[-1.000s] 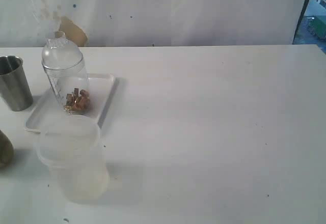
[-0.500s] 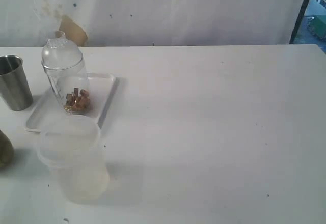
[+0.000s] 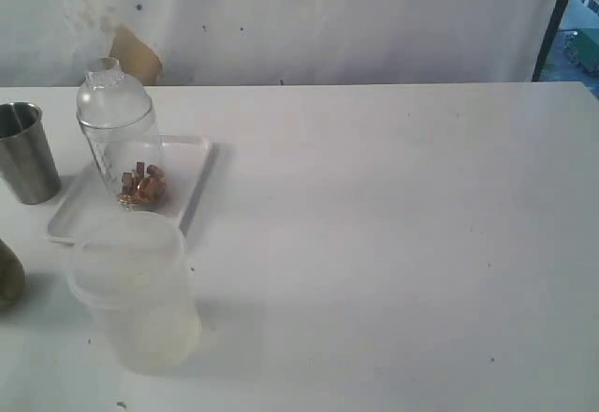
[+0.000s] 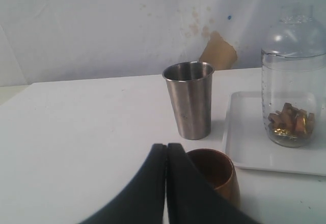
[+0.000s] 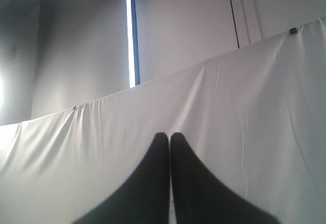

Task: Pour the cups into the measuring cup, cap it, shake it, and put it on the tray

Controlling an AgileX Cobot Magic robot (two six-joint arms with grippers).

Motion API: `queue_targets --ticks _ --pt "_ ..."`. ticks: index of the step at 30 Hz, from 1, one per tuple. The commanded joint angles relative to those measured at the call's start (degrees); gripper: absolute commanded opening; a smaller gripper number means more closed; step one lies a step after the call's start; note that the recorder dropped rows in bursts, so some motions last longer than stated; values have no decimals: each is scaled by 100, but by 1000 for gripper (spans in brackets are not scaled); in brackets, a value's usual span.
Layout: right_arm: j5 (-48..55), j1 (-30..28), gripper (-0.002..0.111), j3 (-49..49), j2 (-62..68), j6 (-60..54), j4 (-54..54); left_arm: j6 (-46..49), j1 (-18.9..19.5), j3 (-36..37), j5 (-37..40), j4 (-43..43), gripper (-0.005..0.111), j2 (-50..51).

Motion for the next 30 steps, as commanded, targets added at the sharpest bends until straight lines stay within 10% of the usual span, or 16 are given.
queue_targets --ticks 1,11,30 --pt "-22 -47 0 146 0 -27 40 -2 -27 29 -44 -48 1 -30" --pt "-1047 -1418 0 1326 0 -3537 1793 -2 -27 29 -44 -48 1 -30" --pt "-1857 -5355 0 3974 0 -4227 3476 -2 -27 29 -44 -48 1 -30"
